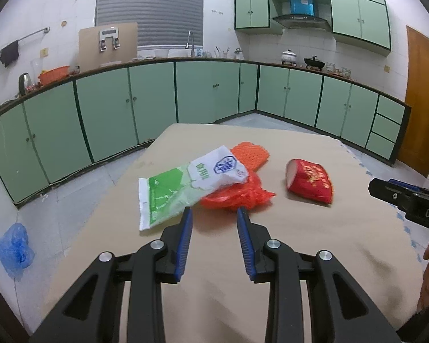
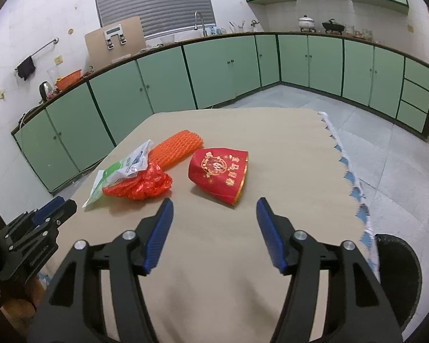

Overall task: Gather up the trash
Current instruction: 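Grasp the red gold-printed paper cup with the right tool while the left tool grasps the white-green bag, then carry the red cup and white-green bag to the black bin and release both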

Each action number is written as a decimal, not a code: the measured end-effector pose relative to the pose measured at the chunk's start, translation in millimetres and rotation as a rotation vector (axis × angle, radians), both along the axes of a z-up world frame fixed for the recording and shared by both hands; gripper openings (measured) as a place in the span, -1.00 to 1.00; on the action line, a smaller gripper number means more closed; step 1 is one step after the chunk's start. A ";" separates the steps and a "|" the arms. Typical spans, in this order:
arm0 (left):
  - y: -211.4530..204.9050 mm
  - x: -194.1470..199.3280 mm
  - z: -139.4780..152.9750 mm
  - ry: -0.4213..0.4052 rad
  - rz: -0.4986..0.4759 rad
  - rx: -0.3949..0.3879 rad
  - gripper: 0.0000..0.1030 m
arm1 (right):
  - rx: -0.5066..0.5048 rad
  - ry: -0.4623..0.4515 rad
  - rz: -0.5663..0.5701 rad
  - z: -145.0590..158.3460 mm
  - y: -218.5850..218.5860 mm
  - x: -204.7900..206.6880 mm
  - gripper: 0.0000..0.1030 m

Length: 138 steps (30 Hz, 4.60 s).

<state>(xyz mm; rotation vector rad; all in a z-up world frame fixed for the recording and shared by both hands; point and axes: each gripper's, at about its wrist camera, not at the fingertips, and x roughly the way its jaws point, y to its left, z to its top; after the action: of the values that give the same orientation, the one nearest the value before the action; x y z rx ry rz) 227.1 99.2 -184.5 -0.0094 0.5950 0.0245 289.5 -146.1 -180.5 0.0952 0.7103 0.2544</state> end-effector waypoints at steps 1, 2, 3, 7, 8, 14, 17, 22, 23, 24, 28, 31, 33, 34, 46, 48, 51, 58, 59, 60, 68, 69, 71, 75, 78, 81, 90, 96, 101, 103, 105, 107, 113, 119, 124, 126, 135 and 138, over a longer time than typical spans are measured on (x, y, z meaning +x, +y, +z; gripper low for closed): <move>3.1 6.4 -2.2 0.004 -0.006 -0.001 -0.38 | -0.003 0.001 -0.005 -1.9 4.5 4.6 0.21; 4.6 10.4 -3.3 0.005 -0.011 -0.002 -0.38 | -0.003 0.000 -0.008 -3.8 6.8 7.8 0.25; 6.5 16.0 -5.1 0.005 -0.016 -0.004 -0.38 | -0.003 -0.002 -0.015 -6.1 11.2 13.0 0.31; 9.7 32.0 -12.1 0.009 -0.038 -0.010 -0.38 | -0.012 0.001 -0.053 -17.3 24.3 33.1 0.47; 10.3 34.1 -13.4 0.012 -0.040 -0.007 -0.38 | -0.012 0.006 -0.061 -20.2 25.5 37.4 0.49; 20.3 43.8 -20.7 0.020 -0.053 -0.003 -0.38 | -0.017 0.006 -0.130 -32.4 35.9 58.8 0.68; 24.9 48.8 -21.5 0.013 -0.057 -0.001 -0.38 | -0.024 0.007 -0.169 -38.0 38.3 69.8 0.72; 26.3 65.3 -21.4 0.002 -0.078 0.012 -0.38 | -0.022 0.033 -0.211 -46.8 38.8 85.5 0.76; 27.0 67.8 -21.8 0.002 -0.079 0.012 -0.38 | -0.024 0.034 -0.214 -47.9 39.5 87.7 0.79; 27.6 70.7 -22.5 0.004 -0.083 0.010 -0.38 | -0.033 0.039 -0.221 -50.1 41.2 91.4 0.82; 27.5 70.9 -23.9 0.007 -0.100 0.003 -0.38 | -0.035 0.083 -0.237 -59.6 40.6 103.3 0.82; 28.9 67.4 -24.2 0.006 -0.108 0.003 -0.38 | 0.000 0.111 -0.223 -64.1 36.0 107.3 0.63; 30.4 66.7 -25.8 0.009 -0.109 0.007 -0.38 | 0.023 0.120 -0.208 -65.4 33.3 106.7 0.55; 31.4 66.6 -27.4 0.015 -0.112 0.012 -0.38 | 0.030 0.106 -0.204 -63.7 32.3 103.8 0.55; 35.5 67.8 -42.3 0.110 -0.176 0.090 -0.37 | 0.032 0.032 -0.188 -43.7 30.7 92.0 0.55; 36.9 72.8 -46.0 0.127 -0.158 0.087 -0.34 | 0.035 0.027 -0.185 -42.6 30.4 92.0 0.55; 38.2 80.3 -49.3 0.149 -0.132 0.076 -0.34 | 0.036 0.027 -0.179 -42.1 30.8 92.5 0.55; 51.5 78.3 -45.0 0.124 -0.126 -0.024 -1.00 | 0.037 0.011 -0.166 -37.4 29.8 88.7 0.55; 50.6 75.6 -43.6 0.116 -0.128 -0.020 -1.00 | 0.038 0.006 -0.169 -36.4 28.6 87.8 0.55; 49.8 74.3 -42.5 0.112 -0.134 -0.023 -1.00 | 0.038 0.005 -0.170 -35.7 28.0 87.2 0.55; 46.0 63.0 -35.8 0.089 -0.143 -0.008 -0.99 | 0.051 0.004 -0.176 -33.0 22.6 83.8 0.55; 45.9 62.9 -38.3 0.095 -0.128 0.008 -0.99 | 0.052 0.003 -0.177 -32.5 23.0 83.1 0.55; 44.8 64.7 -41.9 0.112 -0.124 0.015 -0.36 | 0.056 -0.001 -0.180 -32.1 21.5 82.8 0.55; 41.0 68.0 -44.6 0.117 -0.110 0.053 -0.18 | 0.056 -0.008 -0.181 -31.1 20.3 84.5 0.55; 43.7 73.1 -45.0 0.124 -0.096 0.054 -0.18 | 0.056 -0.011 -0.182 -29.8 19.8 85.7 0.55; 45.1 79.9 -48.4 0.152 -0.084 0.068 -0.12 | 0.053 -0.019 -0.180 -29.5 21.5 84.9 0.55; 49.1 87.0 -51.0 0.162 -0.069 0.052 -0.95 | 0.047 -0.030 -0.167 -23.7 24.3 81.9 0.55; 50.9 72.1 -25.3 0.090 -0.053 0.037 -0.96 | 0.054 -0.038 -0.171 -16.0 19.7 75.6 0.55; 42.2 63.3 -2.6 0.064 -0.066 0.024 -0.97 | 0.068 -0.062 -0.175 1.5 14.6 64.7 0.55; 36.2 57.7 5.8 0.054 -0.071 0.024 -0.97 | 0.074 -0.078 -0.175 11.9 11.7 56.7 0.55; 30.4 50.9 12.7 0.044 -0.078 0.022 -0.97 | 0.078 -0.091 -0.177 20.6 8.3 48.5 0.55; 24.7 45.1 20.9 0.037 -0.088 0.015 -0.97 | 0.082 -0.105 -0.182 29.7 2.2 38.6 0.55; -4.5 29.7 40.1 0.014 -0.133 0.008 -0.97 | 0.089 -0.127 -0.208 46.4 -22.2 10.7 0.55; -48.2 16.3 53.3 -0.003 -0.199 -0.001 -0.97 | 0.076 -0.132 -0.258 52.5 -60.4 -22.9 0.55; -85.8 8.2 56.1 -0.007 -0.260 -0.015 -0.97 | 0.054 -0.133 -0.304 53.4 -92.5 -46.9 0.55; -99.6 5.0 56.9 -0.007 -0.284 -0.021 -0.97 | 0.051 -0.134 -0.327 53.2 -107.0 -56.4 0.55; -183.8 -15.8 55.8 0.007 -0.436 -0.048 -0.97 | 0.012 -0.141 -0.429 49.1 -172.1 -104.8 0.55; -215.9 -19.3 52.1 0.019 -0.495 -0.055 -0.97 | -0.004 -0.142 -0.469 45.1 -195.7 -121.4 0.55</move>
<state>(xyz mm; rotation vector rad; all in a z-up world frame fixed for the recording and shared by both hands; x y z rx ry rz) 207.8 -116.7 -132.4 0.0845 0.6036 -0.4720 168.1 -341.8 -135.3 0.2331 0.5291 -0.1876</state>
